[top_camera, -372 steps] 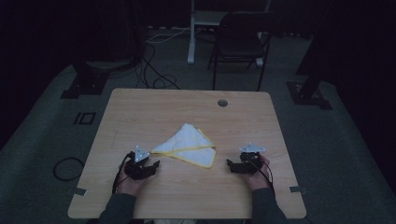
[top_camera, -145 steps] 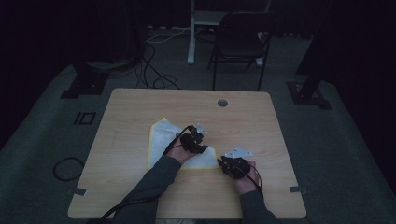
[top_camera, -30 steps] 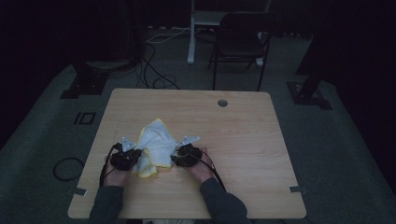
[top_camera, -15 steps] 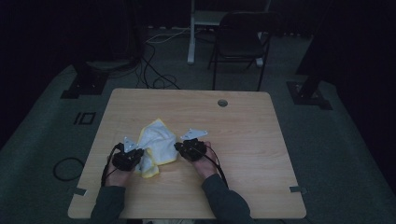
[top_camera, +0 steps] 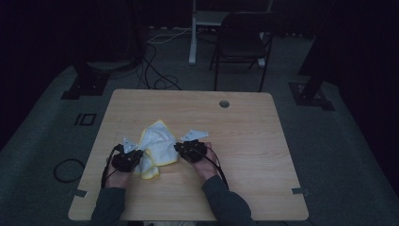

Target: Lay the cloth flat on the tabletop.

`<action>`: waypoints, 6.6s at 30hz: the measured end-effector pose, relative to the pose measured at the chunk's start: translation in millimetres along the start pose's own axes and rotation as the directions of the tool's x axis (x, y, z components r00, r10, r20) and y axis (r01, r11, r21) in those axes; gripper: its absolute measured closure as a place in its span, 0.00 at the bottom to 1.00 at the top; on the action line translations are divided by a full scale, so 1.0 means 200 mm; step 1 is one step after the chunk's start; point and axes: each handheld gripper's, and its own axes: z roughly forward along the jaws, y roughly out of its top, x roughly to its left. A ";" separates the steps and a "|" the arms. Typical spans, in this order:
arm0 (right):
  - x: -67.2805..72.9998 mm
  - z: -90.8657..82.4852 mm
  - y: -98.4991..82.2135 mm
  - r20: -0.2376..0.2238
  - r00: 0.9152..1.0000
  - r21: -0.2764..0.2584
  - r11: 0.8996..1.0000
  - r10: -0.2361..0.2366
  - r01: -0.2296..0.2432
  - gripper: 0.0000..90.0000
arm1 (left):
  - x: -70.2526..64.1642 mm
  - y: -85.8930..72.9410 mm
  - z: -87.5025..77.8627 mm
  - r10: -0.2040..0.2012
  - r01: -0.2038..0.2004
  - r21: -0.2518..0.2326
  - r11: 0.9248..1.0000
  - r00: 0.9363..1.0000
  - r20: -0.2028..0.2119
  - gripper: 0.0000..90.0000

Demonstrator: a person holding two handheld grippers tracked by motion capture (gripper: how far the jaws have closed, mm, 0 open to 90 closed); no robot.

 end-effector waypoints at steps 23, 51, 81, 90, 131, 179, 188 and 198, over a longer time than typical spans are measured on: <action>-0.03 0.18 -0.09 0.001 1.000 0.099 0.995 0.029 -0.029 0.91 | -0.05 0.04 -0.09 0.030 -0.029 -0.090 0.995 1.000 0.005 0.79; -0.11 0.06 -0.06 0.073 0.997 0.025 0.999 0.034 -0.036 0.83 | -0.53 0.15 0.17 0.275 -0.289 0.058 0.956 0.946 0.172 0.88; 0.03 0.12 -0.16 -0.029 0.997 0.124 0.990 -0.066 0.069 0.81 | -0.05 0.13 -0.15 -0.036 0.048 -0.137 0.989 0.995 0.091 0.78; -0.02 0.09 -0.19 0.008 0.998 0.160 0.985 -0.060 0.058 0.82 | 0.02 0.02 -0.13 -0.090 0.096 -0.079 0.992 0.994 0.068 0.82; -0.44 -0.25 -0.38 0.207 0.977 0.190 0.978 0.045 -0.085 0.83 | -0.09 0.01 0.09 0.057 -0.063 0.068 0.996 0.995 0.078 0.84; -0.42 -0.18 -0.31 0.159 0.987 0.228 0.972 0.024 -0.060 0.76 | -0.52 0.12 0.18 0.227 -0.234 0.004 0.972 0.948 0.222 0.78; -0.33 -0.29 -0.41 0.150 0.988 0.204 0.977 0.034 -0.064 0.76 | -0.46 0.07 0.14 0.185 -0.180 -0.040 0.983 0.958 0.219 0.71; -0.28 -0.35 -0.46 0.174 0.984 0.186 0.980 0.037 -0.070 0.76 | -0.23 0.04 0.06 0.019 -0.009 -0.059 0.998 0.988 0.156 0.65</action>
